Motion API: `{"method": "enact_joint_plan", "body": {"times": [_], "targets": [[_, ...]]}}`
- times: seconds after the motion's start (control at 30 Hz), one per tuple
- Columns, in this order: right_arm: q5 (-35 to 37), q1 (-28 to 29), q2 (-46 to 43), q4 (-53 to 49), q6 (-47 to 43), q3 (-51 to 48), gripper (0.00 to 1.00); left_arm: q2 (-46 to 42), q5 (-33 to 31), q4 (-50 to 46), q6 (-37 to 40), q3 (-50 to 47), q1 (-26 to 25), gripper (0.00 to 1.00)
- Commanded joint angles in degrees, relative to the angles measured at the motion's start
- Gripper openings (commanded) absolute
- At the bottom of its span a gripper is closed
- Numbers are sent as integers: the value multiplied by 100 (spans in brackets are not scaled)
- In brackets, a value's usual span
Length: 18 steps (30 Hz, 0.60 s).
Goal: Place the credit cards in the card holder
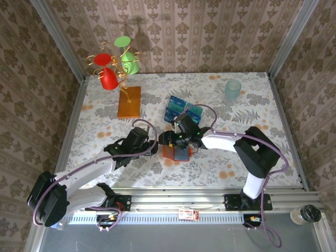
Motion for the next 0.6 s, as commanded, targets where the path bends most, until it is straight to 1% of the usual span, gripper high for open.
{"method": "enact_joint_plan", "body": {"times": [0.0, 0.2, 0.57], "targets": [[-105, 90, 333, -140, 84, 19, 65, -216, 30, 242, -148, -32, 104, 67], [-174, 91, 391, 2, 119, -54, 65, -156, 57, 257, -165, -97, 147, 67], [-148, -79, -157, -125, -99, -280, 64, 311, 128, 374, -161, 95, 145, 67]]}}
